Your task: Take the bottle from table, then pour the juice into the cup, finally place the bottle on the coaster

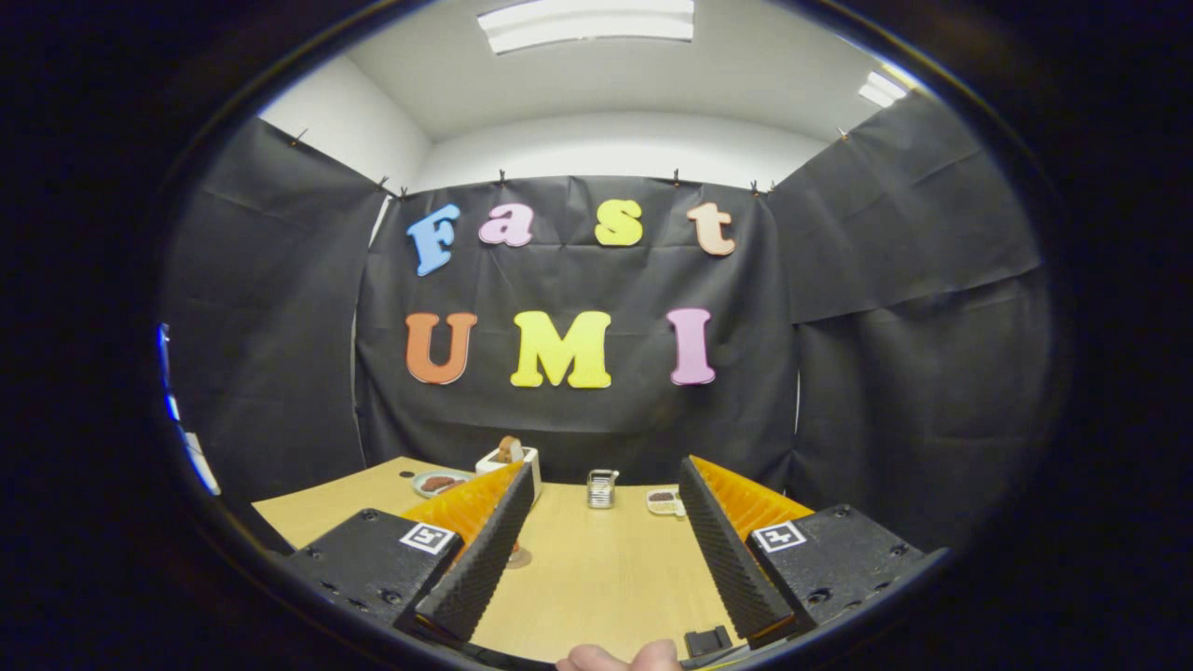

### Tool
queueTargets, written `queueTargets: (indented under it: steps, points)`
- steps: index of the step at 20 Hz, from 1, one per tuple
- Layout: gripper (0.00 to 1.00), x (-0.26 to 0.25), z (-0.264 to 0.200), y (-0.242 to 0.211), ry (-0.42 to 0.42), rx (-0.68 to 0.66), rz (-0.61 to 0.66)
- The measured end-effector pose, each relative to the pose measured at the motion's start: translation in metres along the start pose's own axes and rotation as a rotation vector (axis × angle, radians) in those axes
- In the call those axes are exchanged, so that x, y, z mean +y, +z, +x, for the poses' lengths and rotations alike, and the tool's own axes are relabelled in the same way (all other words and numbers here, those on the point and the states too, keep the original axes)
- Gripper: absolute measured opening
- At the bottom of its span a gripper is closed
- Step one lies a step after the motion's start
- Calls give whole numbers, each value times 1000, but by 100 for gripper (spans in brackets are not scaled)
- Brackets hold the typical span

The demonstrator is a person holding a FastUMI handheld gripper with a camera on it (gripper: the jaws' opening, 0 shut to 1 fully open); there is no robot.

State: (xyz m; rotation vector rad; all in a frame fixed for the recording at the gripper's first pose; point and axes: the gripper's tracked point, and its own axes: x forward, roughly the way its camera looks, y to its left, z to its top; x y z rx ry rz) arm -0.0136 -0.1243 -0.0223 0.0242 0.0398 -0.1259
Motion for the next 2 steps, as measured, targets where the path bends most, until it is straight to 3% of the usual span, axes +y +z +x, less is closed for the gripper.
queueTargets:
  steps: [2]
  points:
    - [100,1,3,-3,-10,-1,-3]
